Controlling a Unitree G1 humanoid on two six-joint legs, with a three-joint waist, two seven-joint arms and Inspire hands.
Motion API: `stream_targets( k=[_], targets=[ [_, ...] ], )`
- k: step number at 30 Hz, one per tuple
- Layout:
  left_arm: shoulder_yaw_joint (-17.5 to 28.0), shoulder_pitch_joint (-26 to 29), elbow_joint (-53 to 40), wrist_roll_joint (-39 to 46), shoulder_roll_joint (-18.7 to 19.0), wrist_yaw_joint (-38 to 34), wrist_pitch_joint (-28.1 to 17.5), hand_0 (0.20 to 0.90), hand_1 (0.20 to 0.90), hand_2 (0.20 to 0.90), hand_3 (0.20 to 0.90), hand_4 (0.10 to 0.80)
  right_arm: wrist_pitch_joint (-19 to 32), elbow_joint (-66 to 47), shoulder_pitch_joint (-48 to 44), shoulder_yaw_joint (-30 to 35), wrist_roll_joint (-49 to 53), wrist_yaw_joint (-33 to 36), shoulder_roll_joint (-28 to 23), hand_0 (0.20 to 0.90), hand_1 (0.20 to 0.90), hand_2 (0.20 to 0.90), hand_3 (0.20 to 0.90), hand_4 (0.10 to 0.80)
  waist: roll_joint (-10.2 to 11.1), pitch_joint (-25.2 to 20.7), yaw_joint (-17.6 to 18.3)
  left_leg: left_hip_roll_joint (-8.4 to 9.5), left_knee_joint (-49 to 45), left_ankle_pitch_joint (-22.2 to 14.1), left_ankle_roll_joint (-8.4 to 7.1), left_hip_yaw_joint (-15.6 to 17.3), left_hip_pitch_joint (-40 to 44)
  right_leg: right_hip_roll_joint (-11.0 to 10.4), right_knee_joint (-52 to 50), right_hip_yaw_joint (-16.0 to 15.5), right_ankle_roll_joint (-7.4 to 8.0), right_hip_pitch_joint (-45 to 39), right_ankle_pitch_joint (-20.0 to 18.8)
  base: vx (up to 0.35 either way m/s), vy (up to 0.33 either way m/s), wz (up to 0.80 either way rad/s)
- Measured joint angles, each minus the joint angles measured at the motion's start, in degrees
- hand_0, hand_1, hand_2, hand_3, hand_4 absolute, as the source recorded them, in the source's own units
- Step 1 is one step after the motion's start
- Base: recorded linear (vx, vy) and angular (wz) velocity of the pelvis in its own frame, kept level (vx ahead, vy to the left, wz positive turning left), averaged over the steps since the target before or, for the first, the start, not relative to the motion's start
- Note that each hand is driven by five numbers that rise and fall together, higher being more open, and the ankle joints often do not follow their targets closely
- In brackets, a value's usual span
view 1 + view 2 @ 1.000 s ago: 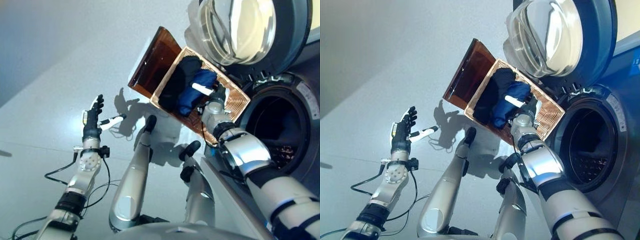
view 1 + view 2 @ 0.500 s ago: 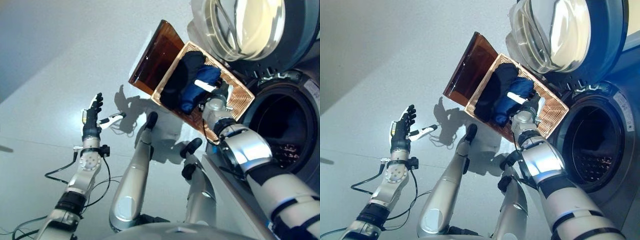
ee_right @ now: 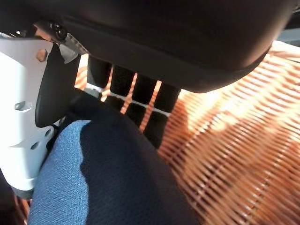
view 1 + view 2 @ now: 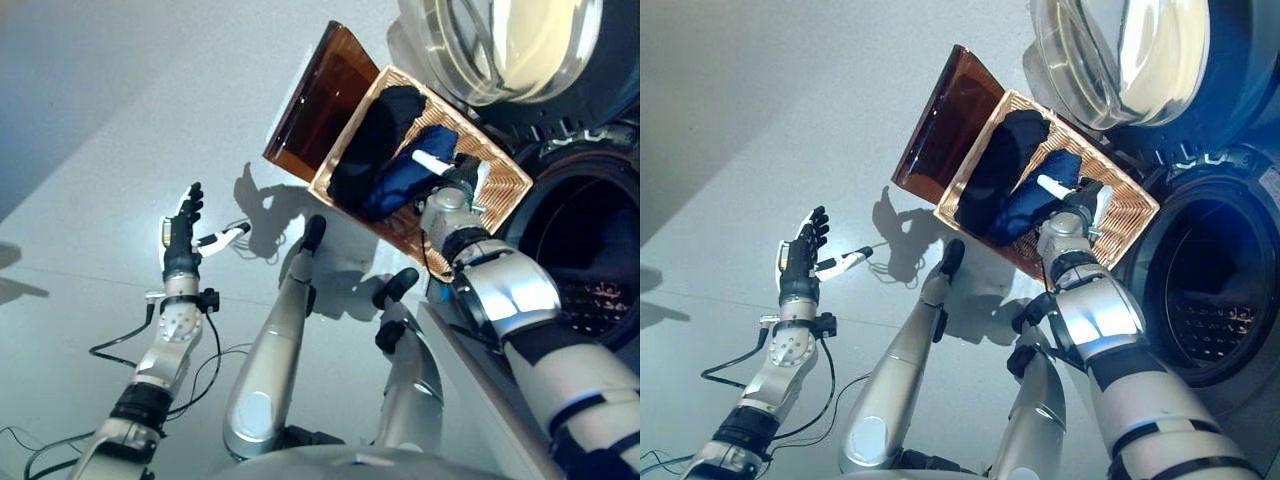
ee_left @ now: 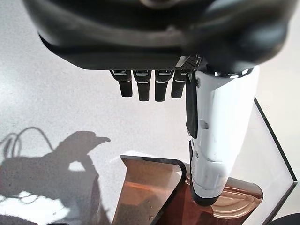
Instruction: Pick up the clothes and place them into the washing machine
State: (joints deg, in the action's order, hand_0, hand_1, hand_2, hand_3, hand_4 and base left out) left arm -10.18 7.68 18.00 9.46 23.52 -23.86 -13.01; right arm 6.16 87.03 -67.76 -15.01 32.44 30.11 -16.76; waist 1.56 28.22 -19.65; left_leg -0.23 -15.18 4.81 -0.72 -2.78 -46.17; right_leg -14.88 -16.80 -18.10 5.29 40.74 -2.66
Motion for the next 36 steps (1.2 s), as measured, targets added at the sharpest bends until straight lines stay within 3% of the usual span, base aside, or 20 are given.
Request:
stream_targets(
  k=[14, 18, 24, 29, 36],
  targets=[
    [-2.2, -0.3, 0.1, 0.1, 2.0, 0.3, -0.1, 0.900, 0.900, 0.900, 0.900, 0.800, 0.2, -1.9, 5.4, 5.6, 0.2, 0.0, -0.7, 0.200, 0.200, 0.200, 0.200, 0.300, -0.1, -0.3, 2.4, -0.18, 0.8, -0.6, 0.99, 5.2, 6.2, -0.1, 2.8, 4.9, 0.64, -3.5, -2.6, -0.014, 0.010, -0.15],
    [-2.2, -0.9, 0.6, 0.3, 1.9, 1.4, 0.0, 0.900, 0.900, 0.900, 0.900, 0.800, 0.8, -5.2, 9.5, 7.4, 3.3, -0.3, -0.7, 0.200, 0.200, 0.200, 0.200, 0.300, -0.2, -0.4, 3.9, -0.10, 1.6, -0.5, 2.07, 7.4, 8.7, 0.0, 6.0, 6.1, 1.09, -5.9, -5.0, 0.016, 0.008, -0.25],
    [-2.1, -2.8, 1.3, 2.0, 1.9, 3.8, -0.1, 0.900, 0.900, 0.900, 0.900, 0.800, 5.5, -11.7, 19.1, 12.9, 12.9, -2.8, 0.6, 0.200, 0.200, 0.200, 0.200, 0.300, -0.8, -2.7, 7.1, 0.12, 2.9, -1.2, 3.15, 10.5, 12.7, -0.2, 9.3, 8.0, 1.67, -9.1, -7.0, 0.031, 0.016, -0.23],
    [-2.3, -4.4, 4.7, 2.8, -0.6, 5.7, -0.1, 0.900, 0.900, 0.900, 0.900, 0.800, 8.8, -14.0, 24.9, 17.0, 21.2, -5.4, 2.7, 0.200, 0.200, 0.200, 0.200, 0.300, -3.9, -5.7, 8.5, 0.40, 4.4, -0.7, 4.20, 12.0, 14.9, -0.5, 11.3, 8.3, 1.90, -10.5, -8.2, -0.006, 0.022, -0.14],
    [-3.8, -9.1, 6.7, 4.8, -3.3, 8.0, -0.3, 0.900, 0.900, 0.900, 0.900, 0.800, 13.2, -19.4, 33.5, 20.0, 33.8, -11.6, 8.5, 0.200, 0.200, 0.200, 0.200, 0.300, -9.4, -11.8, 9.6, 1.56, 7.8, -0.3, 3.92, 12.9, 18.2, -1.1, 13.1, 9.6, 2.49, -12.4, -8.7, 0.046, 0.020, -0.07]
  ],
)
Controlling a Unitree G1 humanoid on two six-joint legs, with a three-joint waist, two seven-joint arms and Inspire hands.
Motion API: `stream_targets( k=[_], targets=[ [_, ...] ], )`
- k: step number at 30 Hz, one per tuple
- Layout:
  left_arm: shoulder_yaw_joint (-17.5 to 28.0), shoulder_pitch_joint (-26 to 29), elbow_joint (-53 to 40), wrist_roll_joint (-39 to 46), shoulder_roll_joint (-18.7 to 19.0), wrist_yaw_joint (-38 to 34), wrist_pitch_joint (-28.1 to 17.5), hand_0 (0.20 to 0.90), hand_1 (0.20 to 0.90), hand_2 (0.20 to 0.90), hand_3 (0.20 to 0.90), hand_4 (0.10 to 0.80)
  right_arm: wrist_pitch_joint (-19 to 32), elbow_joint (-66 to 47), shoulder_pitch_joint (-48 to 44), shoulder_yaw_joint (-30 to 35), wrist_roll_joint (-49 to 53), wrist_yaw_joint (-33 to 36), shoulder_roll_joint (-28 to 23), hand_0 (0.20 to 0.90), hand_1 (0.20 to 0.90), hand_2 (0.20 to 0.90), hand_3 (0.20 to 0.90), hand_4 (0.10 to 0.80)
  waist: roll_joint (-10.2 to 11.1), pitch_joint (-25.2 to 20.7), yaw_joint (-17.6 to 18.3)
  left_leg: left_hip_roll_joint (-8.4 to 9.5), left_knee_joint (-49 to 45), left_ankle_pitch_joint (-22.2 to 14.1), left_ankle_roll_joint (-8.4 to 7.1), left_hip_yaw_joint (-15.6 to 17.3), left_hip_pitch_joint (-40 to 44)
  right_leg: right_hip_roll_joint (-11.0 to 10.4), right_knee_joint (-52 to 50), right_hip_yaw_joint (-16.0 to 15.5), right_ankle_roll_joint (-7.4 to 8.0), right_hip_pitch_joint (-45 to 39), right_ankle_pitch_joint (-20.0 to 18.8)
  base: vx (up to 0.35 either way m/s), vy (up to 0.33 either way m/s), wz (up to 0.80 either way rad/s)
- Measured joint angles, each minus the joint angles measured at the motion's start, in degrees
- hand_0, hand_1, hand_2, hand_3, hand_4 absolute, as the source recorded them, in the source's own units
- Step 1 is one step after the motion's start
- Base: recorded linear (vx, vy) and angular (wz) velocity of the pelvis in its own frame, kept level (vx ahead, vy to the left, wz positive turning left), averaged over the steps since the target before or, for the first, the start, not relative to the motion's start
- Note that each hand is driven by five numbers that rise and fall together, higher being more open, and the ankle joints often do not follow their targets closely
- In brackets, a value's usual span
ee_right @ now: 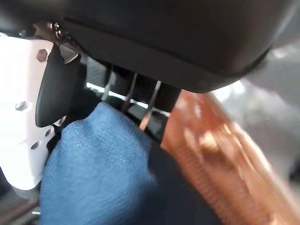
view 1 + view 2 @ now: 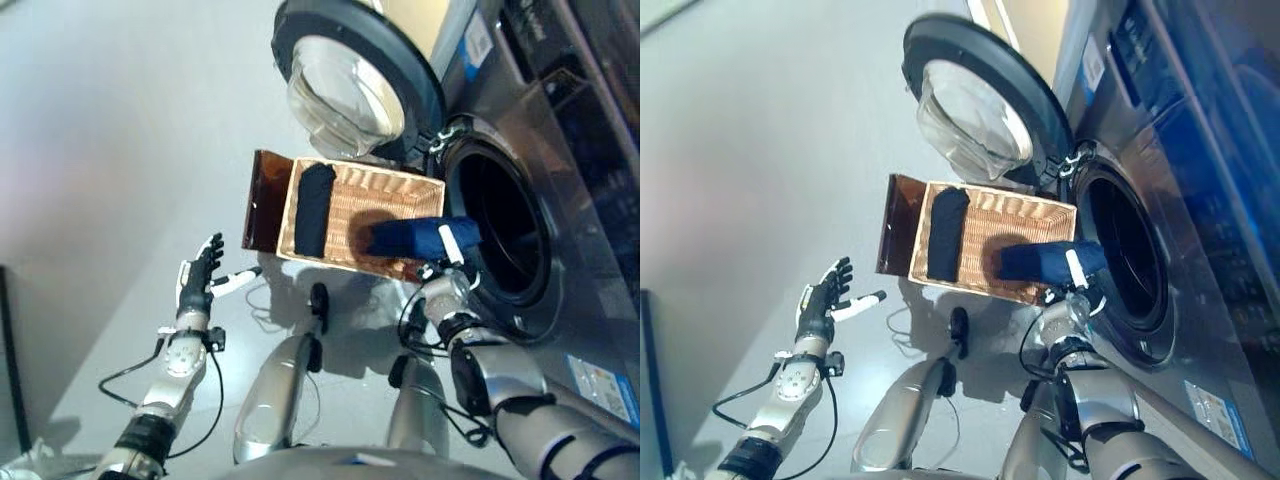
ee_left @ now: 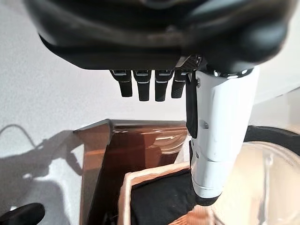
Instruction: Pick up the clothes and place them into the washing machine
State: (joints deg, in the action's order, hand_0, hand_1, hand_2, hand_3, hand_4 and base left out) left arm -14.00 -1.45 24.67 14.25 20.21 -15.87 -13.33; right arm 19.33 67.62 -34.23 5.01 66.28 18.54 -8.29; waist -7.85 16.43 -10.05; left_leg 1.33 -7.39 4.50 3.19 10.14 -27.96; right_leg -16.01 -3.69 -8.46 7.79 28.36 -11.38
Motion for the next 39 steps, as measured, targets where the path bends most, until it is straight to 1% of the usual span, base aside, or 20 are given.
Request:
stream_targets(
  k=[2, 4, 8, 9, 10, 12, 19, 22, 23, 25, 27, 29, 30, 31, 32, 33, 34, 36, 39],
  targets=[
    [-0.5, -0.3, 1.5, 0.3, -0.9, 0.5, -0.3, 0.900, 0.900, 0.900, 0.900, 0.800, 1.2, -3.4, 2.5, 1.5, 3.0, -1.5, 1.6, 0.200, 0.200, 0.200, 0.200, 0.300, -0.6, -0.8, 0.0, 0.20, 0.6, 0.0, 0.03, 0.5, 0.8, -0.1, 0.0, 0.3, 0.07, -0.1, 0.0, 0.028, 0.021, -0.10],
    [-1.4, -0.9, 2.3, 1.3, -2.0, 1.2, -0.4, 0.900, 0.900, 0.900, 0.900, 0.800, 3.1, -4.1, 3.5, 1.6, 6.6, -3.6, 4.1, 0.200, 0.200, 0.200, 0.200, 0.300, -1.5, -1.6, 0.8, 0.50, 0.6, 0.0, 0.05, 0.8, 0.8, -0.2, 0.0, 0.6, 0.29, 0.0, -0.2, 0.036, 0.030, -0.05],
    [-3.3, -1.5, 2.9, 2.8, -2.1, 2.4, -0.6, 0.900, 0.900, 0.900, 0.900, 0.800, 4.6, -5.9, 4.9, 3.7, 10.8, -6.3, 6.7, 0.200, 0.200, 0.200, 0.200, 0.300, -2.0, -1.9, 1.2, 0.74, 1.0, 0.0, 0.05, 1.9, 1.7, -0.6, 0.0, 1.5, 0.55, -0.1, -0.4, 0.038, 0.028, -0.09],
    [-4.1, -2.1, 3.0, 3.7, -2.1, 2.8, -0.7, 0.900, 0.900, 0.900, 0.900, 0.800, 6.2, -5.9, 5.4, 4.3, 11.5, -6.3, 7.0, 0.200, 0.200, 0.200, 0.200, 0.300, -2.4, -2.2, 1.4, 1.00, 1.4, 0.1, 0.02, 2.2, 2.2, -1.0, 0.0, 1.6, 0.76, -0.1, -0.3, 0.022, 0.022, -0.11],
    [-4.5, -2.5, 3.1, 4.0, -2.2, 3.1, -0.8, 0.900, 0.900, 0.900, 0.900, 0.800, 6.9, -5.9, 5.7, 4.6, 11.6, -6.3, 7.0, 0.200, 0.200, 0.200, 0.200, 0.300, -2.7, -2.4, 1.4, 1.22, 1.9, 0.2, -0.14, 2.4, 2.6, -1.2, 0.0, 1.6, 0.98, -0.1, -0.2, 0.022, 0.023, -0.11],
    [-4.9, -3.5, 3.8, 4.6, -3.2, 3.4, -0.9, 0.900, 0.900, 0.900, 0.900, 0.800, 8.5, -5.9, 7.0, 5.0, 12.0, -6.1, 6.5, 0.200, 0.200, 0.200, 0.200, 0.300, -4.0, -3.4, 1.6, 1.68, 1.9, 0.2, -0.13, 2.6, 2.6, -1.6, 0.0, 1.6, 1.27, -0.1, -0.4, 0.004, 0.005, -0.03],
    [-5.2, -5.2, 4.2, 5.5, -3.7, 3.4, -1.0, 0.900, 0.900, 0.900, 0.900, 0.800, 9.6, -5.8, 7.2, 6.3, 11.9, -5.1, 5.3, 0.200, 0.200, 0.200, 0.200, 0.300, -6.2, -4.9, 1.4, 1.76, 1.9, 0.2, -0.11, 2.8, 2.6, -1.7, 0.0, 1.8, 1.40, 0.0, -0.5, 0.010, 0.002, 0.00],
    [-5.1, -6.0, 4.2, 6.0, -3.6, 3.4, -1.0, 0.900, 0.900, 0.900, 0.900, 0.800, 10.1, -6.1, 5.2, 7.7, 11.8, -2.8, 3.4, 0.200, 0.200, 0.200, 0.200, 0.300, -6.9, -5.4, 1.3, 1.80, 2.2, 0.3, -0.28, 2.8, 2.6, -1.7, 0.0, 2.1, 1.42, 0.1, -0.5, 0.010, 0.000, 0.00],
    [-5.1, -6.2, 4.2, 5.9, -3.4, 3.4, -1.0, 0.900, 0.900, 0.900, 0.900, 0.800, 10.5, -6.9, 3.4, 9.3, 11.7, -1.0, 2.1, 0.200, 0.200, 0.200, 0.200, 0.300, -7.3, -5.4, 1.2, 1.88, 2.8, 0.6, -0.58, 2.8, 2.8, -1.9, 0.2, 2.3, 1.43, 0.1, -0.5, 0.000, 0.000, 0.00],
    [-5.0, -6.3, 4.1, 5.9, -3.4, 3.3, -1.0, 0.900, 0.900, 0.900, 0.900, 0.800, 11.5, -8.4, 0.7, 10.1, 10.9, 0.6, -0.4, 0.200, 0.200, 0.200, 0.200, 0.300, -7.9, -5.5, 1.1, 2.19, 3.7, 1.1, -0.93, 2.9, 3.1, -1.9, 0.5, 2.5, 1.69, 0.2, -0.8, 0.000, 0.000, 0.00],
    [-4.9, -6.7, 3.9, 5.9, -3.3, 3.4, -1.4, 0.900, 0.900, 0.900, 0.900, 0.800, 12.2, -8.3, -3.8, 11.3, 9.5, 2.0, -4.4, 0.200, 0.200, 0.200, 0.200, 0.300, -8.8, -5.7, 0.3, 2.58, 5.0, 1.6, -1.16, 3.0, 3.6, -2.0, 1.3, 2.9, 1.86, 0.2, -1.1, 0.042, 0.007, -0.07],
    [-4.6, -6.7, 3.4, 5.9, -2.7, 3.3, -2.3, 0.900, 0.900, 0.900, 0.900, 0.800, 12.1, -7.4, -10.0, 12.5, 8.6, 4.2, -10.9, 0.200, 0.200, 0.200, 0.200, 0.300, -10.0, -6.0, -0.5, 2.83, 5.7, 1.9, -1.27, 3.1, 3.7, -2.1, 2.0, 2.9, 1.96, 0.2, -1.6, 0.020, 0.002, -0.02],
    [-4.6, -6.7, 3.3, 5.8, -2.3, 3.4, -2.5, 0.900, 0.900, 0.900, 0.900, 0.800, 12.0, -6.7, -11.9, 12.6, 7.9, 4.3, -13.0, 0.900, 0.900, 0.900, 0.900, 0.800, -10.4, -6.1, -1.0, 2.84, 6.0, 2.0, -1.21, 3.0, 3.7, -2.1, 2.1, 2.9, 2.01, 0.1, -1.7, 0.000, 0.000, 0.00],
    [-4.4, -6.7, 3.2, 5.8, -1.7, 3.3, -2.7, 0.900, 0.900, 0.900, 0.900, 0.800, 12.5, -5.3, -13.5, 12.1, 6.2, 3.6, -15.1, 0.900, 0.900, 0.900, 0.900, 0.800, -10.6, -6.2, -1.4, 2.81, 6.2, 2.3, -0.91, 3.0, 3.8, -1.9, 2.1, 2.9, 2.01, 0.2, -1.7, 0.067, 0.023, -0.04],
    [-4.4, -6.7, 3.1, 5.8, -1.0, 3.3, -2.9, 0.900, 0.900, 0.900, 0.900, 0.800, 13.2, -3.2, -13.4, 11.3, 4.4, 5.4, -15.3, 0.900, 0.900, 0.900, 0.900, 0.800, -10.7, -6.3, -1.7, 2.75, 6.6, 2.5, -0.62, 2.9, 4.1, -1.7, 2.1, 2.9, 1.90, 0.1, -1.8, 0.075, 0.019, -0.06],
    [-4.5, -6.6, 2.9, 5.8, -0.7, 3.3, -3.0, 0.900, 0.900, 0.900, 0.900, 0.800, 11.7, -1.7, -14.4, 11.4, 4.8, 7.6, -15.9, 0.900, 0.900, 0.900, 0.900, 0.800, -10.9, -6.4, -1.9, 2.79, 6.9, 2.5, -0.58, 2.9, 4.2, -1.7, 2.2, 2.9, 1.97, 0.1, -1.7, 0.079, 0.024, -0.02],
    [-4.4, -6.5, 2.7, 5.8, -0.6, 3.3, -3.3, 0.900, 0.900, 0.900, 0.900, 0.800, 10.8, -1.2, -14.8, 11.1, 5.1, 8.2, -16.7, 0.900, 0.900, 0.900, 0.900, 0.800, -11.1, -6.5, -1.9, 2.87, 7.2, 2.6, -0.43, 2.9, 4.3, -1.8, 2.2, 2.9, 1.97, 0.2, -1.7, 0.052, 0.015, 0.01],
    [-4.4, -6.5, 2.4, 5.8, -0.5, 3.3, -3.3, 0.900, 0.900, 0.900, 0.900, 0.800, 10.5, -1.2, -14.9, 10.5, 5.0, 8.1, -16.8, 0.900, 0.900, 0.900, 0.900, 0.800, -11.2, -6.6, -1.9, 2.95, 7.8, 2.8, -0.14, 2.9, 4.5, -1.7, 2.5, 3.0, 2.03, 0.2, -1.8, 0.040, 0.006, -0.01],
    [-4.4, -5.8, 2.4, 5.8, -0.5, 3.2, -3.3, 0.900, 0.900, 0.900, 0.900, 0.800, 10.5, -1.2, -15.0, 10.4, 5.0, 7.9, -16.8, 0.900, 0.900, 0.900, 0.900, 0.800, -11.2, -6.6, -1.9, 2.97, 7.9, 2.8, -0.14, 3.0, 4.5, -1.7, 2.7, 3.0, 2.09, 0.2, -1.8, 0.012, 0.002, 0.00]
  ],
)
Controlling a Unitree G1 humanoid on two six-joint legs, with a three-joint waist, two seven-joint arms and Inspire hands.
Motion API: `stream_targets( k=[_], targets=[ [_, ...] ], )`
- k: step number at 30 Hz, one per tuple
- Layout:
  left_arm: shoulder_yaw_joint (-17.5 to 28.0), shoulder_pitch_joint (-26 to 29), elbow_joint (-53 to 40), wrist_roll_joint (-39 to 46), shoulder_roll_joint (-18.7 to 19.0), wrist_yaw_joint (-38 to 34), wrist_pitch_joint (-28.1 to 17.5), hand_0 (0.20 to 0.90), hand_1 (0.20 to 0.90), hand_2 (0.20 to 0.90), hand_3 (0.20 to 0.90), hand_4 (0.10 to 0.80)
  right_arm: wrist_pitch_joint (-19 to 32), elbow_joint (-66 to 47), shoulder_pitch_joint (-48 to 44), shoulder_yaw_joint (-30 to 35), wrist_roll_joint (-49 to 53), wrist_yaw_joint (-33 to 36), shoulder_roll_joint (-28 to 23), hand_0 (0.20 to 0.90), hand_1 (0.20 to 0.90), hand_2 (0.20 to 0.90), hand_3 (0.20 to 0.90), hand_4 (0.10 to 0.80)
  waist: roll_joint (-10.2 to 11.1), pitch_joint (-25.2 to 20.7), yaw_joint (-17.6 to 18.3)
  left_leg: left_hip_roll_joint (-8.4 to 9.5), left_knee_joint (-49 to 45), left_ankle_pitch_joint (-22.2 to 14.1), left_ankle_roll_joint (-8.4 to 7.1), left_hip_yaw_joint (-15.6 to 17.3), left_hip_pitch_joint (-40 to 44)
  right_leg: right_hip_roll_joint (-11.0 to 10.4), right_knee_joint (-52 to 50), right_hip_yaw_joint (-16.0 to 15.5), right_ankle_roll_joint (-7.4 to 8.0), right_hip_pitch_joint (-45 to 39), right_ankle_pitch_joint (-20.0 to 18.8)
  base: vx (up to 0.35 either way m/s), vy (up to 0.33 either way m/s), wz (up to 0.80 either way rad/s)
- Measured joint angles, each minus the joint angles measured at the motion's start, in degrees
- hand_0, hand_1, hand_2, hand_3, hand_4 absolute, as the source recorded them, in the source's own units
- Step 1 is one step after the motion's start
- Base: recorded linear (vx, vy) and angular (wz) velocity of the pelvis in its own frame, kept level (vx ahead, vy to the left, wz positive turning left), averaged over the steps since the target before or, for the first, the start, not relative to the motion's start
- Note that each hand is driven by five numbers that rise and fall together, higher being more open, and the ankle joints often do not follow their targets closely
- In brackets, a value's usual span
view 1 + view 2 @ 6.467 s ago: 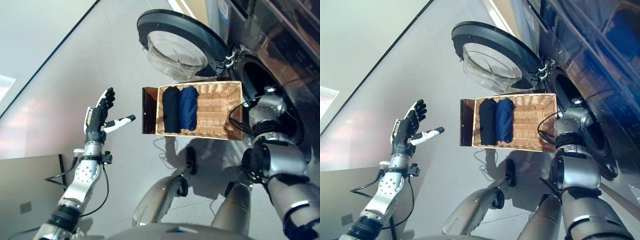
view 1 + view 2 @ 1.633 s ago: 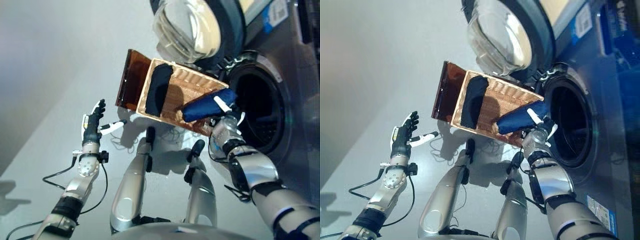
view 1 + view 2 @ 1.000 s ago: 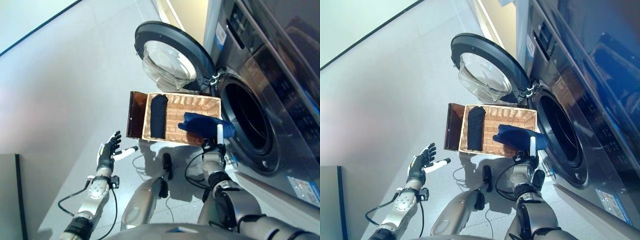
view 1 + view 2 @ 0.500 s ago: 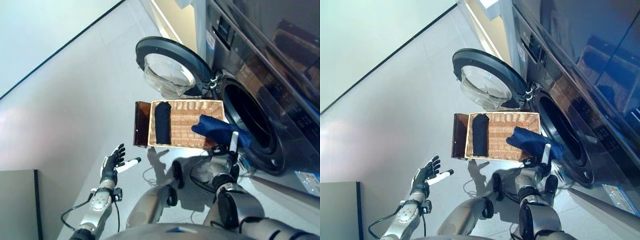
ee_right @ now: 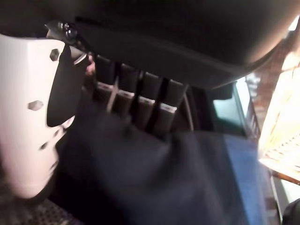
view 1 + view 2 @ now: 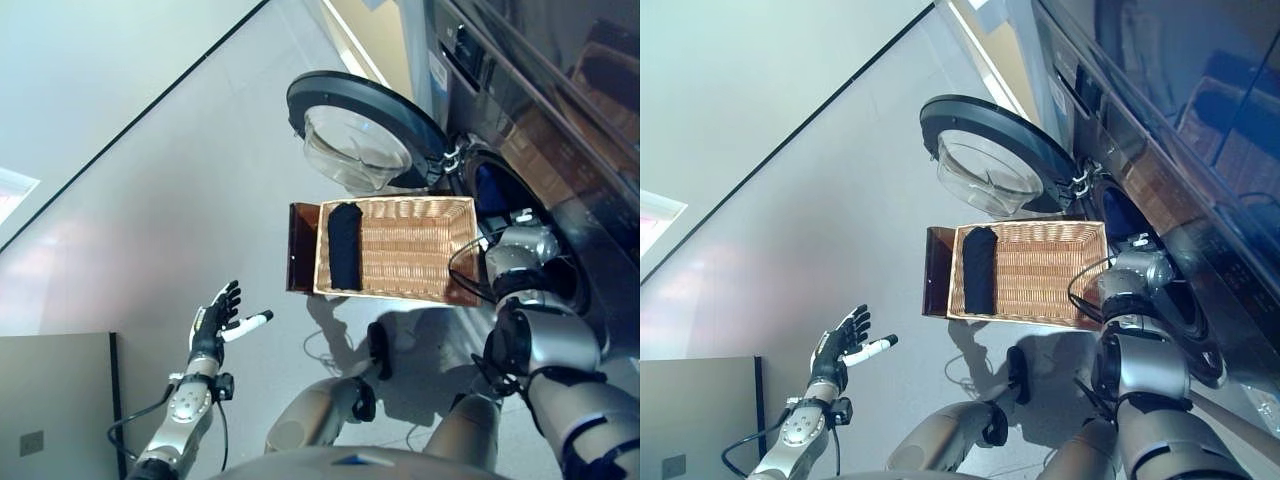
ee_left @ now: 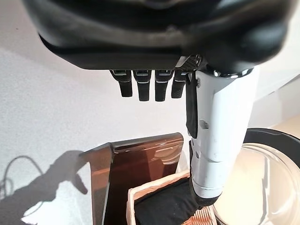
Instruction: Pick up the clothes and place them into the washing machine
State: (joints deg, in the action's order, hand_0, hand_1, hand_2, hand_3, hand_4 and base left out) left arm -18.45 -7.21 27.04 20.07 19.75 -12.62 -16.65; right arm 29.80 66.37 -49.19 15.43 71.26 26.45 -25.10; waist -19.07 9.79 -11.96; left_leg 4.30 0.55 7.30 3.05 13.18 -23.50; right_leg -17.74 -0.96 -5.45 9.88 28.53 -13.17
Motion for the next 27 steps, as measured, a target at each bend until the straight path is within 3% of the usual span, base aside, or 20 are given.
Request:
stream_targets(
  k=[16, 18, 19, 20, 25, 27],
  targets=[
    [0.4, 0.4, 0.0, 0.0, -0.7, -0.1, 0.0, 0.900, 0.900, 0.900, 0.900, 0.800, -1.3, 1.0, 0.5, -1.3, -1.5, -1.7, 0.9, 0.900, 0.900, 0.900, 0.900, 0.800, 0.4, 0.2, 0.5, -0.22, -0.7, -0.1, 0.10, 0.1, 0.3, 0.2, -0.8, 0.0, -0.51, -0.2, -0.1, -0.010, -0.009, 0.00],
    [0.5, 0.3, 0.0, 0.0, -1.0, -0.2, 0.0, 0.900, 0.900, 0.900, 0.900, 0.800, -2.7, 2.0, 2.0, -2.4, -3.4, -2.6, 2.2, 0.900, 0.900, 0.900, 0.900, 0.800, 1.8, 0.4, 0.7, -0.76, -2.0, -0.5, 0.56, -0.6, 0.2, 0.7, -1.8, -0.1, -0.90, -0.2, 0.5, -0.059, -0.048, -0.06],
    [0.5, 0.3, 0.1, 0.0, -1.0, -0.2, 0.0, 0.900, 0.900, 0.900, 0.900, 0.800, -3.8, 3.4, 2.4, -3.3, -3.9, -2.6, 2.8, 0.900, 0.900, 0.900, 0.900, 0.800, 3.1, 0.6, 1.0, -1.01, -2.4, -0.6, 0.66, -0.8, 0.3, 1.0, -2.1, -0.2, -0.78, -0.3, 0.7, -0.071, -0.064, -0.03],
    [0.9, 0.2, -0.1, -0.2, -1.0, -0.3, 0.0, 0.900, 0.900, 0.900, 0.900, 0.800, -5.6, 6.3, 3.1, -8.0, -7.0, -2.8, 2.8, 0.900, 0.900, 0.900, 0.900, 0.800, 4.4, 1.0, 1.6, -1.38, -3.3, -0.9, 0.74, -1.2, 0.2, 1.2, -3.2, -0.2, -1.03, -0.3, 1.1, -0.095, -0.080, 0.03],
    [2.5, -0.2, 0.2, -2.4, -0.8, -0.6, 0.2, 0.900, 0.900, 0.900, 0.900, 0.800, -11.2, 9.0, 7.4, -14.0, -17.4, -1.5, 8.4, 0.900, 0.900, 0.900, 0.900, 0.800, 10.9, 1.5, 3.1, -2.08, -4.5, -1.3, 0.13, -2.1, 0.0, 1.6, -4.8, -0.5, -1.37, -0.1, 2.4, -0.064, -0.036, 0.02],
    [2.4, -0.3, 0.4, -3.5, -0.8, -1.2, 0.4, 0.900, 0.900, 0.900, 0.900, 0.800, -12.1, 9.3, 8.5, -16.1, -20.1, -0.3, 9.7, 0.900, 0.900, 0.900, 0.900, 0.800, 12.1, 1.6, 3.3, -2.15, -4.4, -1.4, 0.29, -2.3, -0.1, 1.6, -4.5, -0.7, -1.35, -0.2, 2.4, -0.054, -0.028, 0.01]
  ],
)
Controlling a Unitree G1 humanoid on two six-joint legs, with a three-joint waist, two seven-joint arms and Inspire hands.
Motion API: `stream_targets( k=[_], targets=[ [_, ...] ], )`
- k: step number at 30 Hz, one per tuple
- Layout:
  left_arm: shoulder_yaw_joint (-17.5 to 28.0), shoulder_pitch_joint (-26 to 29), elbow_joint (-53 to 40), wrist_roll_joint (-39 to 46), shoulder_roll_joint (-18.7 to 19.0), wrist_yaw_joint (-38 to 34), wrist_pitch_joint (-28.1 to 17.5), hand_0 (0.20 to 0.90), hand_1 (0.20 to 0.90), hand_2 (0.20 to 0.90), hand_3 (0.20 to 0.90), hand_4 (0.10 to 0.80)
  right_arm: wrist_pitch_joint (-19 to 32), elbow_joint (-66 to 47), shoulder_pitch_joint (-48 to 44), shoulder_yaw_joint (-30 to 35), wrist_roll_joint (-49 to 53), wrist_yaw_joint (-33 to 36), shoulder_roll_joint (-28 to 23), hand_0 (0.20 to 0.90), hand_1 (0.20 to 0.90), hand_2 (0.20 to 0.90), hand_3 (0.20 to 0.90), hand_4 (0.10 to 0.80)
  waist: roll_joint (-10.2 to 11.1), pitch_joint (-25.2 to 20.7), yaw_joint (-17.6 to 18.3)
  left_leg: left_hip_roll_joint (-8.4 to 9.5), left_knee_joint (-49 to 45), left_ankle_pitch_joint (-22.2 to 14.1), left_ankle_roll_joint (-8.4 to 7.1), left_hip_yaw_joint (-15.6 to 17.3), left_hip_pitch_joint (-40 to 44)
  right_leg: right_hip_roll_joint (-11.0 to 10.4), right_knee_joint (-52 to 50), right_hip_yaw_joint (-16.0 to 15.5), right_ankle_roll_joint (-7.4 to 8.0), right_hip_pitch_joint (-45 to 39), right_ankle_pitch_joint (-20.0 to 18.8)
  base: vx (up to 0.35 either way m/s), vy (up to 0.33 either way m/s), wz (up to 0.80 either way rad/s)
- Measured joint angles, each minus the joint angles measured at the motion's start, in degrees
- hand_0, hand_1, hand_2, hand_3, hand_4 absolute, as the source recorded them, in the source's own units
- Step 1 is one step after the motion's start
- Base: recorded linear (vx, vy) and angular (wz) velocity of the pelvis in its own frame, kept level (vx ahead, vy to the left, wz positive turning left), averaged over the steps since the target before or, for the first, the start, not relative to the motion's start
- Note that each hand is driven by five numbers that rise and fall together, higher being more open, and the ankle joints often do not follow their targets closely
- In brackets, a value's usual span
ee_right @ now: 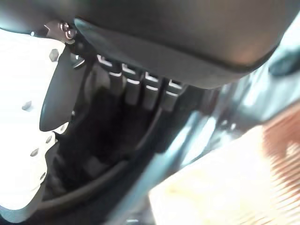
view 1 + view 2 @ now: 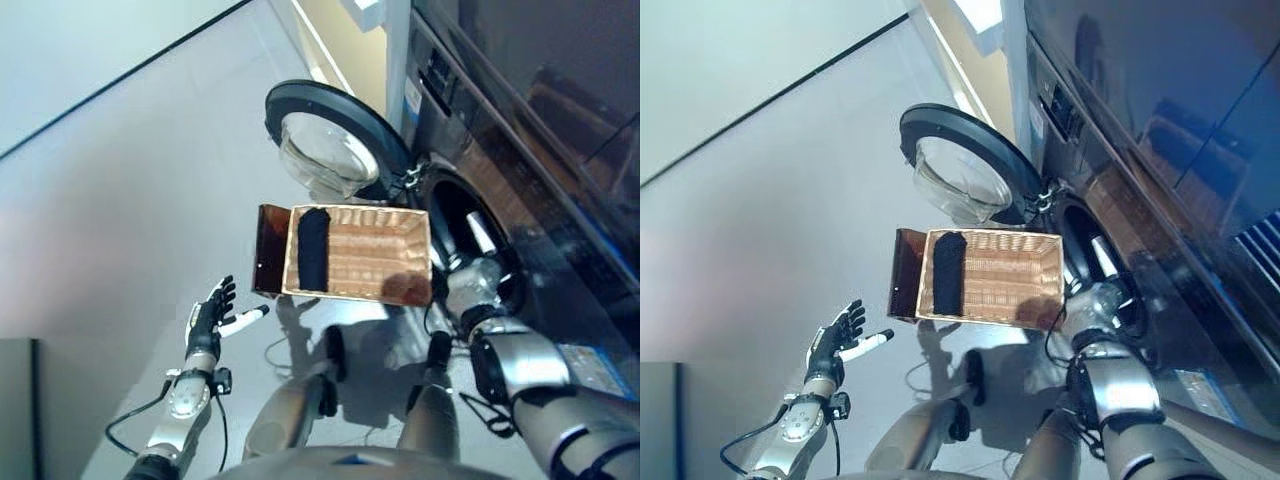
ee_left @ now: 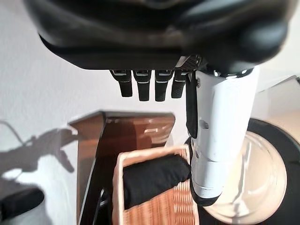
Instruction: Pick up the clothes and place them into the washing machine
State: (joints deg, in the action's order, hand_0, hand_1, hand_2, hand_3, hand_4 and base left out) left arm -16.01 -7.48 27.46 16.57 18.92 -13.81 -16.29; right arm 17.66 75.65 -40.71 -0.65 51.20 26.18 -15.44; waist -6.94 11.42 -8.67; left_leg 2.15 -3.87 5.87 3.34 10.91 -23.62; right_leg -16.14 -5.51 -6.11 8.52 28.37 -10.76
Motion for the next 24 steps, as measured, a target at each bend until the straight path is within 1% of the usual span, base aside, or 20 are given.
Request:
stream_targets(
  k=[2, 4, 6, 8, 11, 12, 13, 14, 16, 18, 19, 22, 24],
  targets=[
    [0.0, 0.0, 0.0, -1.4, 0.0, -0.1, 0.1, 0.900, 0.900, 0.900, 0.900, 0.800, -1.5, 0.5, 0.7, -0.1, -1.6, 0.3, 1.8, 0.900, 0.900, 0.900, 0.900, 0.800, 0.7, 0.4, -0.1, 0.00, -0.2, 0.0, 0.01, -0.7, -0.3, 0.0, -0.2, -0.5, -0.04, -0.1, 0.0, -0.051, -0.019, 0.11],
    [0.2, 0.0, 0.0, -1.8, 0.1, -0.3, 0.2, 0.900, 0.900, 0.900, 0.900, 0.800, -1.9, 1.4, 0.9, -1.8, -2.5, 0.2, 2.5, 0.900, 0.900, 0.900, 0.900, 0.800, 0.9, 0.4, -0.2, -0.28, -1.5, 0.0, -0.04, -2.1, -1.5, 0.2, -0.4, -1.1, -0.16, -0.1, 0.1, -0.038, -0.020, 0.21],
    [0.2, -0.1, 0.0, -2.5, 0.1, -0.6, 0.6, 0.900, 0.900, 0.900, 0.900, 0.800, -2.8, 2.0, 0.9, -2.1, -3.2, -0.1, 3.0, 0.900, 0.900, 0.900, 0.900, 0.800, 1.6, 0.9, -0.5, -0.48, -2.1, 0.2, -0.23, -2.7, -2.0, 0.5, -1.3, -1.3, -0.52, 0.1, 0.2, -0.033, -0.023, 0.19],
    [0.2, 0.0, -0.2, -3.3, 0.1, -0.5, 1.0, 0.900, 0.900, 0.900, 0.900, 0.800, -3.0, 4.7, 0.6, -2.3, -4.8, 0.0, 3.1, 0.900, 0.900, 0.900, 0.900, 0.800, 2.4, 1.4, -1.6, -0.59, -2.4, 0.2, -0.24, -3.6, -2.0, 0.4, -1.7, -2.4, -0.86, -0.2, 0.5, -0.036, 0.000, 0.15],
    [0.4, -0.1, -0.2, -4.2, 1.0, -0.5, 1.0, 0.900, 0.900, 0.900, 0.900, 0.800, -4.1, 5.1, 0.3, -2.8, -6.1, -0.1, 3.0, 0.900, 0.900, 0.900, 0.900, 0.800, 3.7, 2.3, -1.8, -0.67, -4.0, 0.0, -0.50, -4.8, -3.3, 0.2, -2.9, -3.2, -1.01, 0.1, 1.2, -0.041, 0.010, 0.21],
    [0.8, 0.0, -0.2, -4.7, 1.2, -0.5, 1.0, 0.900, 0.900, 0.900, 0.900, 0.800, -4.0, 5.0, 0.3, -3.5, -6.4, -0.2, 3.0, 0.900, 0.900, 0.900, 0.900, 0.800, 4.1, 2.5, -1.8, -0.72, -4.2, -0.1, -0.49, -5.3, -3.8, 0.2, -2.9, -3.7, -1.00, 0.1, 1.2, 0.067, -0.039, 0.18],
    [1.5, 0.1, -0.1, -4.9, 1.2, -0.5, 1.0, 0.900, 0.900, 0.900, 0.900, 0.800, -4.1, 5.3, 0.3, -4.5, -6.8, -0.3, 3.0, 0.900, 0.900, 0.900, 0.900, 0.800, 4.5, 2.7, -1.8, -0.66, -4.2, 0.1, -0.79, -5.5, -4.0, 0.4, -3.0, -4.0, -1.01, 0.1, 1.2, -0.025, -0.021, 0.15],
    [1.8, 0.2, -0.2, -5.0, 1.3, -0.5, 1.0, 0.900, 0.900, 0.900, 0.900, 0.800, -4.1, 5.2, 0.3, -4.5, -6.9, -0.4, 3.0, 0.900, 0.900, 0.900, 0.900, 0.800, 4.7, 3.1, -1.8, -0.70, -4.4, 0.1, -0.78, -5.4, -4.0, 0.1, -3.2, -4.1, -1.13, 0.1, 1.3, 0.077, -0.034, 0.12],
    [2.7, 0.3, -0.5, -5.0, 1.4, -0.5, 1.0, 0.900, 0.900, 0.900, 0.900, 0.800, -4.4, 5.3, 0.2, -5.7, -7.2, -1.1, 3.0, 0.900, 0.900, 0.900, 0.900, 0.800, 5.1, 3.6, -2.3, -0.84, -5.0, -0.3, -0.71, -6.4, -4.6, 0.1, -3.5, -4.7, -1.15, 0.0, 1.8, 0.030, -0.022, 0.13],
    [2.9, 0.8, -0.6, -5.5, 1.7, -0.5, 1.0, 0.900, 0.900, 0.900, 0.900, 0.800, -5.0, 5.3, -0.3, -6.0, -8.0, -1.1, 3.0, 0.900, 0.900, 0.900, 0.900, 0.800, 5.6, 4.3, -3.3, -1.20, -5.4, -0.3, -0.76, -6.8, -5.2, 0.4, -3.8, -5.3, -1.47, 0.2, 2.0, -0.012, 0.001, 0.16],
    [3.1, 0.8, -0.6, -5.7, 1.8, -0.5, 1.0, 0.900, 0.900, 0.900, 0.900, 0.800, -5.2, 5.3, -0.7, -6.2, -8.1, -1.2, 3.1, 0.900, 0.900, 0.900, 0.900, 0.800, 5.6, 4.7, -3.3, -1.29, -6.1, -0.4, -0.77, -7.6, -5.9, 0.5, -4.2, -5.8, -1.52, 0.3, 2.3, -0.012, 0.000, 0.18],
    [3.9, 1.0, -0.6, -5.9, 1.9, -0.5, 1.1, 0.900, 0.900, 0.900, 0.900, 0.800, -5.3, 5.2, -1.6, -7.0, -9.0, -1.2, 3.2, 0.900, 0.900, 0.900, 0.900, 0.800, 6.2, 6.1, -3.9, -1.41, -6.3, -0.3, -0.85, -8.3, -6.5, 0.8, -4.6, -5.8, -1.62, 0.7, 2.5, -0.014, -0.009, 0.12],
    [4.5, 1.3, -0.8, -6.2, 2.1, -0.8, 1.1, 0.900, 0.900, 0.900, 0.900, 0.800, -5.4, 5.0, -2.9, -8.9, -11.1, -0.5, 3.0, 0.900, 0.900, 0.900, 0.900, 0.800, 6.7, 7.1, -4.6, -1.50, -7.5, -0.4, -0.99, -8.8, -7.9, 1.0, -4.9, -5.9, -1.69, 1.5, 2.6, -0.006, -0.006, 0.05]
  ],
)
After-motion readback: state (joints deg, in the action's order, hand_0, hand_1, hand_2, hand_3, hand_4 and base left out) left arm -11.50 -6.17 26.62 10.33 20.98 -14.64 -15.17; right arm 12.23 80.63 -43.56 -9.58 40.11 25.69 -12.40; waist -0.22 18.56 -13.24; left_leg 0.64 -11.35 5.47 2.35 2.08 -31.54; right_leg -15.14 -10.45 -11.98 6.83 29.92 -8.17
